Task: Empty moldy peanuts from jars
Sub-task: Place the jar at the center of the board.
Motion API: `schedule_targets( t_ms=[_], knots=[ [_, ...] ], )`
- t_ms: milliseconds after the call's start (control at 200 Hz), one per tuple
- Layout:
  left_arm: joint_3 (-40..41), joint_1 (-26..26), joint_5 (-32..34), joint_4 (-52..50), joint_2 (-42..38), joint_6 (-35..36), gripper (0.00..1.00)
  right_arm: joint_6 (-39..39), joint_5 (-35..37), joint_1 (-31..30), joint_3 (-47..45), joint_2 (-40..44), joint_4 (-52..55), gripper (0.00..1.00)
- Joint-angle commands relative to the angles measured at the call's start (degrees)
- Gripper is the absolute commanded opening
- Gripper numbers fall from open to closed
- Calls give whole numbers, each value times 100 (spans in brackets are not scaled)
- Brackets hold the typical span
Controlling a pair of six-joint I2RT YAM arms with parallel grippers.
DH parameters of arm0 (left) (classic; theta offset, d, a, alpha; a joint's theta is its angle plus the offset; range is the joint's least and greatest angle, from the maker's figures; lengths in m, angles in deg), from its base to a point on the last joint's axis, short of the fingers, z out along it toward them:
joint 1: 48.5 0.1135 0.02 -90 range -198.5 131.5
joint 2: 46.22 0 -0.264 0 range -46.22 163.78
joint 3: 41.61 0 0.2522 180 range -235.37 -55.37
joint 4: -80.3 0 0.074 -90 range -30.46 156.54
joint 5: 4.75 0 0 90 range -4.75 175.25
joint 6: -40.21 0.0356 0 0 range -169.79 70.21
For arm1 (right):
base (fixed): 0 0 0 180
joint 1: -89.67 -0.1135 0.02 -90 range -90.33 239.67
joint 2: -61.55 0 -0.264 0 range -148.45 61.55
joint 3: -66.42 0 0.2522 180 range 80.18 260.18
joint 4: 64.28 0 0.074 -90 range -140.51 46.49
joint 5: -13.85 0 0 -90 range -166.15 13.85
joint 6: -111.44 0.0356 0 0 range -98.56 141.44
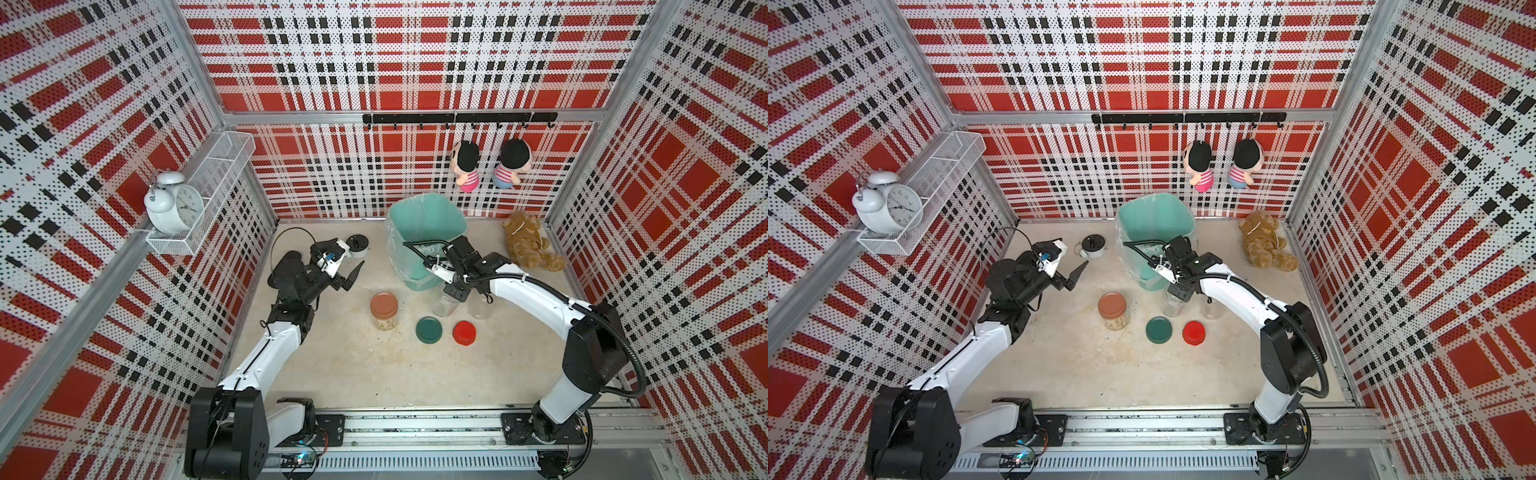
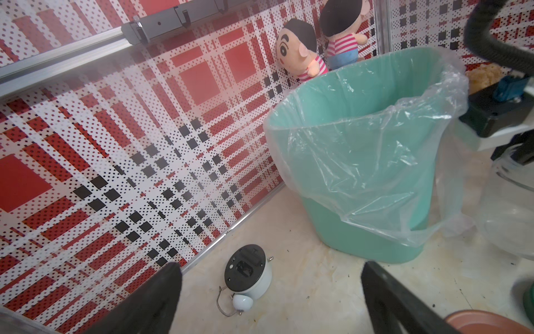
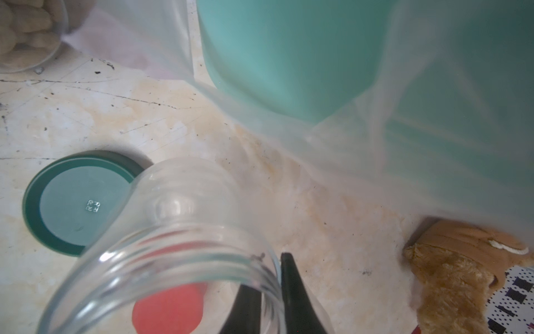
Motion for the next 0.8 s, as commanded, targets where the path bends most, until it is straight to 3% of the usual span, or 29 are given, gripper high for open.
schedule_targets(
  t_ms=[0, 381, 797],
  knots=[
    [87, 71, -34, 112, -135, -107, 98, -251, 57, -34, 310, -180, -66, 0],
    [62, 103, 54, 29, -103, -133, 98, -424, 196, -27, 327, -544, 114, 2],
    [10, 99, 59, -7, -78, -159, 98, -182, 223, -26, 412, -559, 155, 36]
  ],
)
